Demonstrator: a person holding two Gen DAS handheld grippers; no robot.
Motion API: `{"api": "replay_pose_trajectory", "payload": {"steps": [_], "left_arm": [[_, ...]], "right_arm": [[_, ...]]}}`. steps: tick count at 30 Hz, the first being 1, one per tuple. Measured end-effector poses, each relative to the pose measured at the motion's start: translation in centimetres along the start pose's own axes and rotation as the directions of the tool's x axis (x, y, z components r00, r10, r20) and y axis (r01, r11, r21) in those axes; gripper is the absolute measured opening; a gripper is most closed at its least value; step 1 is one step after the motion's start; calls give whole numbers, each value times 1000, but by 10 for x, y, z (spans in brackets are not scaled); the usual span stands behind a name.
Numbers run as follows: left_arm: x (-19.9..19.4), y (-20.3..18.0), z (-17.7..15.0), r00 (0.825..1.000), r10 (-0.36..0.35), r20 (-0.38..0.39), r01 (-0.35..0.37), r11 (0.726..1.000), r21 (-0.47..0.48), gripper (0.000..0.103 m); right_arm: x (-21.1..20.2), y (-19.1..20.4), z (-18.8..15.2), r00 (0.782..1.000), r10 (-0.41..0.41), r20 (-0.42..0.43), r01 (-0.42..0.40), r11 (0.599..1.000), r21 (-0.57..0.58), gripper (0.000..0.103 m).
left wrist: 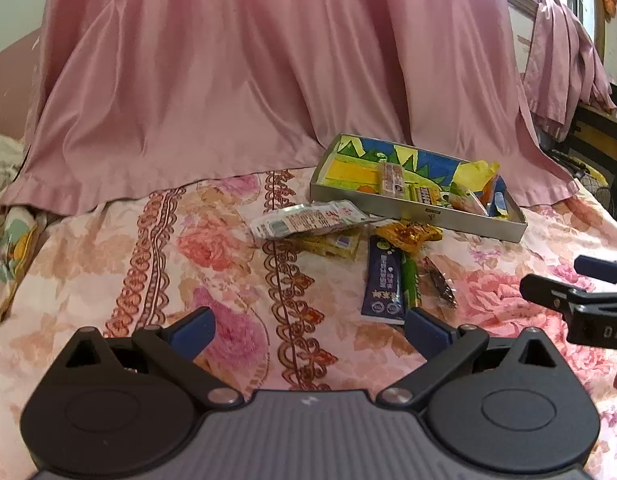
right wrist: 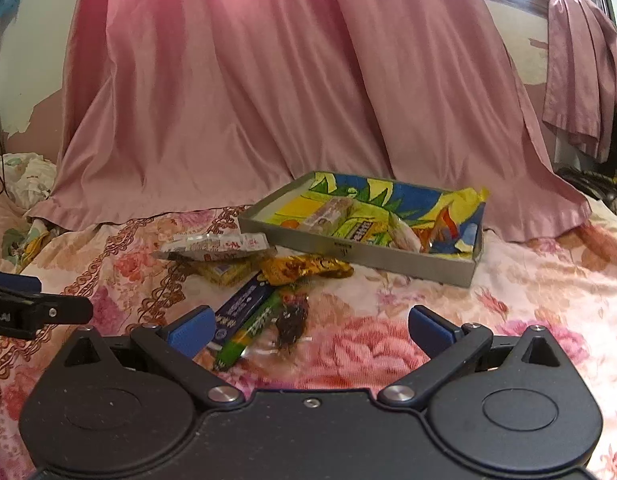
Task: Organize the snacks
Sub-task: 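Reach the right tool toward the brown meat packet while the left tool reaches the blue stick pack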
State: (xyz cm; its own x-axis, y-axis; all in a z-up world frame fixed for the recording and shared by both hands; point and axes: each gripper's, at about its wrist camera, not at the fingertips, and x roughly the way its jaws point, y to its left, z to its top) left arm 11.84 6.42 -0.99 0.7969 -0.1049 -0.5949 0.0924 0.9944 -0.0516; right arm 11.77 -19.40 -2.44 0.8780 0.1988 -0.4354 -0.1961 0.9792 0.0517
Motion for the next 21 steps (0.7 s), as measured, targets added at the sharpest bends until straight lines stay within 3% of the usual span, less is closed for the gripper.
{"api": "replay_pose_trajectory", "payload": {"steps": [4, 14, 21], "left_arm": [[16, 6, 9, 999, -25, -24, 26, 999, 19, 103], [74, 12, 30, 990, -92, -111, 110, 979, 170, 103], [119, 7, 32, 983, -116, -142, 137, 979, 151, 103]], "right_arm": [[23, -1, 2, 1000, -1, -8, 1, 1000, 3, 102], [97, -7, -10, 997, -4, -72, -1, 997, -71, 102], [125, -1, -17, 992, 1, -128, -17, 993, -120, 102]]}}
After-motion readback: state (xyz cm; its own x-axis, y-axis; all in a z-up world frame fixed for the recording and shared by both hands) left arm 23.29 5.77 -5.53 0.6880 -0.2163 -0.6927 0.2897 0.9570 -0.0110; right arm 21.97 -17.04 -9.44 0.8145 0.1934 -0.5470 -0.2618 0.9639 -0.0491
